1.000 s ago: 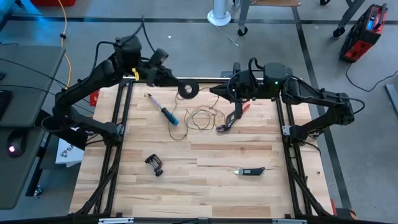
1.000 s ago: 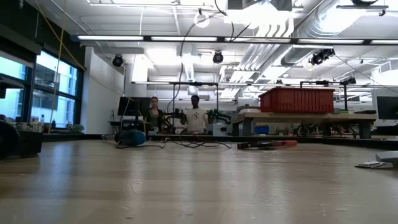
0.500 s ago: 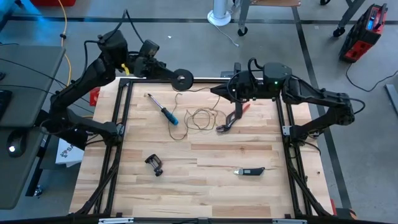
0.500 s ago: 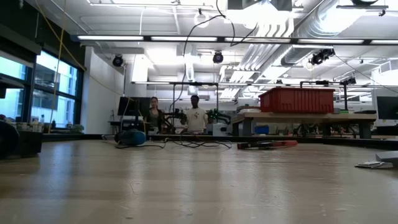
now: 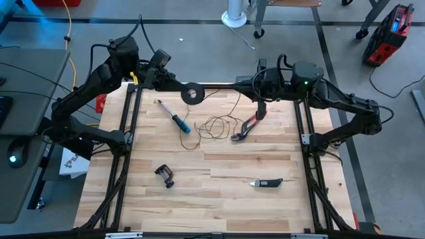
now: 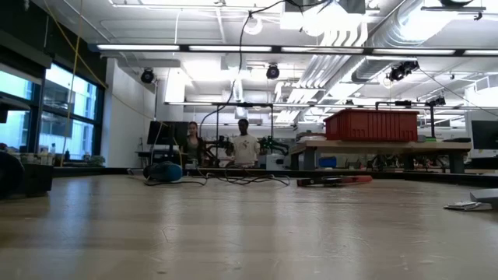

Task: Coil cords
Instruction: Coil the black wire onto the black spool

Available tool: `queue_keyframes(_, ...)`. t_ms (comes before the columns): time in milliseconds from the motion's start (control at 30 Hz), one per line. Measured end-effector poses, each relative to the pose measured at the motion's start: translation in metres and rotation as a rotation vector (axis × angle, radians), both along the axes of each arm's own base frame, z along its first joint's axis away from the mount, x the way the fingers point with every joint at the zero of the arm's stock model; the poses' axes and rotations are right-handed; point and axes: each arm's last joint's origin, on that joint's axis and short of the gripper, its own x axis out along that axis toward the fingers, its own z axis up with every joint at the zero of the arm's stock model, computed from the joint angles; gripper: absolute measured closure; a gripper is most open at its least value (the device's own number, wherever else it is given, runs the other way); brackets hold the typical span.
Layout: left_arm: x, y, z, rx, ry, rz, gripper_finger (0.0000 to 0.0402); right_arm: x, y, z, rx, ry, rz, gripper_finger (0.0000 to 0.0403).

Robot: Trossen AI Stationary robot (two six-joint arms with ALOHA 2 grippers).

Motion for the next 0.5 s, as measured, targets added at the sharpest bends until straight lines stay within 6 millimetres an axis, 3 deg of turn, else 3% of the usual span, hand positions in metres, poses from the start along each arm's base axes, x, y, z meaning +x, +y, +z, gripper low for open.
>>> queue_keyframes(300, 0.029, -0.023, -0.007, -0.04, 0.012, -0.166, 0.0402, 0.003, -0.015, -0.002, 0.015, -0.006, -0.053, 0.0403)
queue_keyframes(500, 0.06, -0.022, -0.007, -0.054, -0.091, -0.219, 0.0402, 0.017, -0.016, -0.005, 0.053, -0.039, 0.0, 0.0403)
